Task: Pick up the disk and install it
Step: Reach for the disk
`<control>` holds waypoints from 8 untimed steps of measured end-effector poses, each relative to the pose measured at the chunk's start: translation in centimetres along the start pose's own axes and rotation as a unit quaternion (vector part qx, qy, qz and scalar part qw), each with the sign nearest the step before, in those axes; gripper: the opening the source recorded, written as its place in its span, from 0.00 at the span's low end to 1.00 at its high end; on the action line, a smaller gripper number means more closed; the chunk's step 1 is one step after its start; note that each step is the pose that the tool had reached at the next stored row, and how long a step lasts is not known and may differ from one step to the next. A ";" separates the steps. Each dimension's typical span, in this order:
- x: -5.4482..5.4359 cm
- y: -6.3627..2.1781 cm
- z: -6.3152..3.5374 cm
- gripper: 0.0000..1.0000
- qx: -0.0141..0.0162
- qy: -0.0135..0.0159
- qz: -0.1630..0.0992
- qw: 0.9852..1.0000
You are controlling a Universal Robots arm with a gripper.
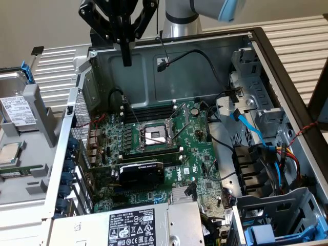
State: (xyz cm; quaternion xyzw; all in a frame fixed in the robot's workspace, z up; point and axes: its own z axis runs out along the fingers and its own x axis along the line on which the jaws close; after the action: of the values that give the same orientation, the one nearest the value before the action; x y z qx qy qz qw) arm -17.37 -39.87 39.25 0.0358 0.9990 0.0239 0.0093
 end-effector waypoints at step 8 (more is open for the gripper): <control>3.1 0.17 -0.01 0.11 0.001 -0.001 0.000 1.000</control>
State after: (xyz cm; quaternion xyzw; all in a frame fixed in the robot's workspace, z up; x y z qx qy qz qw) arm -20.49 -39.47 39.21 0.0358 0.9990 0.0229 0.0107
